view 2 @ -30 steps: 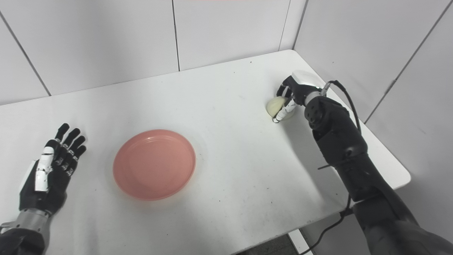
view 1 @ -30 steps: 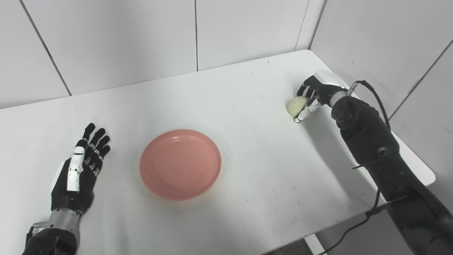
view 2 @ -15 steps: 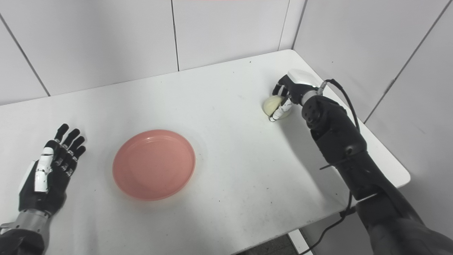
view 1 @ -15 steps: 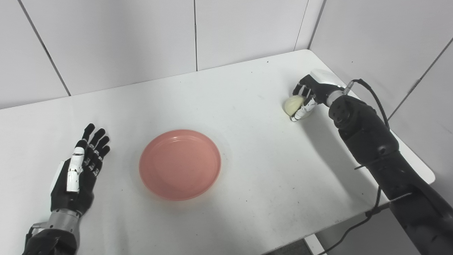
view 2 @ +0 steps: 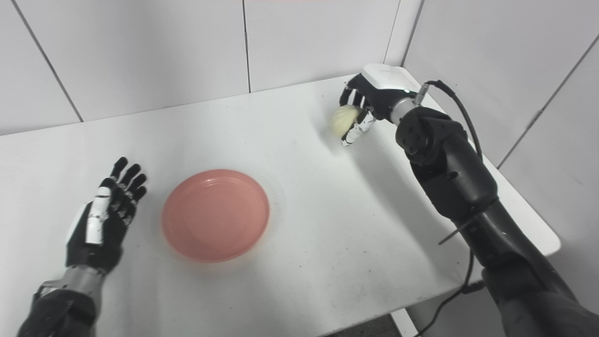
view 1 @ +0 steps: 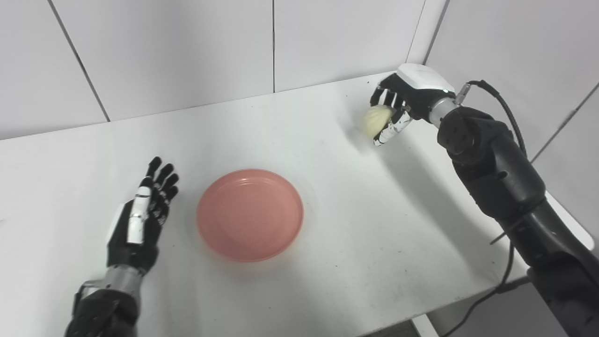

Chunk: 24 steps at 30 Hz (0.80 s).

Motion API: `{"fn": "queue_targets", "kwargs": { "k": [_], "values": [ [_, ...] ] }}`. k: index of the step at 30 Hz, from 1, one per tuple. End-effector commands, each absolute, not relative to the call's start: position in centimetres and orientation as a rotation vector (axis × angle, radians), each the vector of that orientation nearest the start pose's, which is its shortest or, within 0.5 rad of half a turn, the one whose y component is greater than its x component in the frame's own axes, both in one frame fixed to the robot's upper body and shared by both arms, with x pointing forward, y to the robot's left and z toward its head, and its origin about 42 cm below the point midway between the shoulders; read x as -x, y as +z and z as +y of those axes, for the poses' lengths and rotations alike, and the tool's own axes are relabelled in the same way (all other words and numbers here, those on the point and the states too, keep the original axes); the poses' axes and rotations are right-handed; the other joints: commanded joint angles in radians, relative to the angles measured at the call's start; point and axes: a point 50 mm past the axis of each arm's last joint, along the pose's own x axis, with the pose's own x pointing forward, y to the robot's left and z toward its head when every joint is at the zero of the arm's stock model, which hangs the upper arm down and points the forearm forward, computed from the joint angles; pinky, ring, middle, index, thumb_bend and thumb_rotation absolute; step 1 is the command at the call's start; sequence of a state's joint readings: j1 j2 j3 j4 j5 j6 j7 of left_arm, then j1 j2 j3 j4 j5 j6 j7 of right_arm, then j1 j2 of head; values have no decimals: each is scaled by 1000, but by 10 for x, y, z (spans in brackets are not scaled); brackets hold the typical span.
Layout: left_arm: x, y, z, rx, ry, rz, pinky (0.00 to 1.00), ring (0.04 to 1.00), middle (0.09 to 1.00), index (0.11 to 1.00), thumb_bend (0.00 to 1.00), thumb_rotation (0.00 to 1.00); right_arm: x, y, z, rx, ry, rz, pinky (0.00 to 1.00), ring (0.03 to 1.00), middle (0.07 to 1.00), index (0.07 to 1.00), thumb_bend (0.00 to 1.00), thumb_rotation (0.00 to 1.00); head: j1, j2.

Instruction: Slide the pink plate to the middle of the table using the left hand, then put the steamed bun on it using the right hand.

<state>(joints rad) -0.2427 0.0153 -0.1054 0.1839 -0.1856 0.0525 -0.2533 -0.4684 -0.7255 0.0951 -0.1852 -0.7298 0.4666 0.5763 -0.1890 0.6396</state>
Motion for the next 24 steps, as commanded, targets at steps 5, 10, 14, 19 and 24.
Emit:
{"fn": "queue_targets", "kwargs": {
  "k": [5,10,14,19,24],
  "values": [
    [-335,79,138,118,-400,192,990,971,972,982,373,1000,-393,357,-332,1354,61,-79,334,402,435,546,515,0,98,14],
    [-338,79,122,133,-402,199,999,987,989,995,372,1000,-400,361,-298,1354,156,-153,347,414,444,544,515,0,169,34],
    [-339,80,116,119,-406,199,1000,990,988,996,384,1000,-400,365,-272,1324,208,-205,327,395,443,543,516,0,202,46],
    [-342,80,111,85,-416,192,985,984,983,989,412,1000,-395,367,-245,1302,292,-267,343,408,450,540,516,0,243,66],
    [-343,82,106,96,-418,180,984,981,988,988,412,1000,-387,365,-215,1281,398,-315,327,395,442,544,514,0,248,80]
  ]
}}
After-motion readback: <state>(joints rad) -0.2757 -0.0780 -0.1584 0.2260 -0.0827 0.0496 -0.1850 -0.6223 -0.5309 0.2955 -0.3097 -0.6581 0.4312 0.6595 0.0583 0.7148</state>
